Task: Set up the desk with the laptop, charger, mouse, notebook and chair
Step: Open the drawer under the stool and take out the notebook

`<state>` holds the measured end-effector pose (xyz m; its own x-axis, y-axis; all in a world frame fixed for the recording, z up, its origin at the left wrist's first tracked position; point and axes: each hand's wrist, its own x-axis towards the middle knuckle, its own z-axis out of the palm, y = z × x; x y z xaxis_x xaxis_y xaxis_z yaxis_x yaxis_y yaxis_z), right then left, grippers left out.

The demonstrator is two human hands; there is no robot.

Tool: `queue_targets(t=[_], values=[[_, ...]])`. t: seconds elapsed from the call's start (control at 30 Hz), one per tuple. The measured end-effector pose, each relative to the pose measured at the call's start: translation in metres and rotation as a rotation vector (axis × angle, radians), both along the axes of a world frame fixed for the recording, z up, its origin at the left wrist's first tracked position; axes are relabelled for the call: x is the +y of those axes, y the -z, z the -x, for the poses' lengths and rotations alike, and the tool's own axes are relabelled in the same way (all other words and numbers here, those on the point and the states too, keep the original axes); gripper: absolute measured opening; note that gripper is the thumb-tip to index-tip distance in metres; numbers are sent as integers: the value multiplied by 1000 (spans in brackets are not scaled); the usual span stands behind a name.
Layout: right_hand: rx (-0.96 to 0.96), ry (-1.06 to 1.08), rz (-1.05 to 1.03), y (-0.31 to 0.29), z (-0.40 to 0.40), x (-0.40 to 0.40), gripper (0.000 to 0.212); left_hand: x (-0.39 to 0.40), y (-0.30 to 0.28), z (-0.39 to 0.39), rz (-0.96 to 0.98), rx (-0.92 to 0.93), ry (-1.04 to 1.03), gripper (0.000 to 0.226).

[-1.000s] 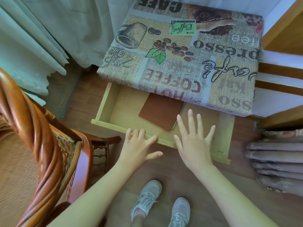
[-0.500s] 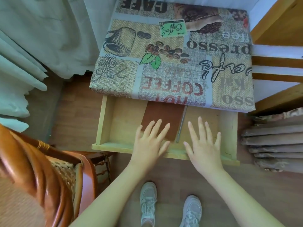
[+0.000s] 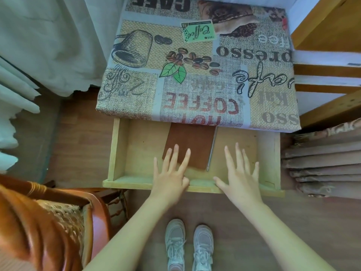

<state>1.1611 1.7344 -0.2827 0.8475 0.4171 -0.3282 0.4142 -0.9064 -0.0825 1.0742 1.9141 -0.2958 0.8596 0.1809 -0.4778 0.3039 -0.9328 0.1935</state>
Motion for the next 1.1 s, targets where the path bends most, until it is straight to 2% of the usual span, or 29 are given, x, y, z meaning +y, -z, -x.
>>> queue_targets(t=[0.17, 0.3, 0.43, 0.63, 0.77, 0.9, 1.1], values=[[52, -77, -120, 1, -12, 21, 101, 13, 4, -20, 64, -10, 52, 103], [165, 60, -215, 14, -26, 46, 102, 28, 19, -36, 133, 56, -62, 128], [255, 212, -307, 28, -35, 58, 99, 33, 28, -43, 128, 47, -163, 137], [258, 143, -316, 38, -29, 58, 94, 22, 31, -45, 265, -65, -265, 133], [344, 316, -522, 39, -28, 62, 89, 20, 31, -48, 542, -230, -538, 130], [382, 486, -722, 44, -37, 60, 84, 18, 29, -44, 667, -293, -630, 111], [469, 549, -787, 48, -43, 47, 84, 25, 28, -39, 856, -365, -768, 90]])
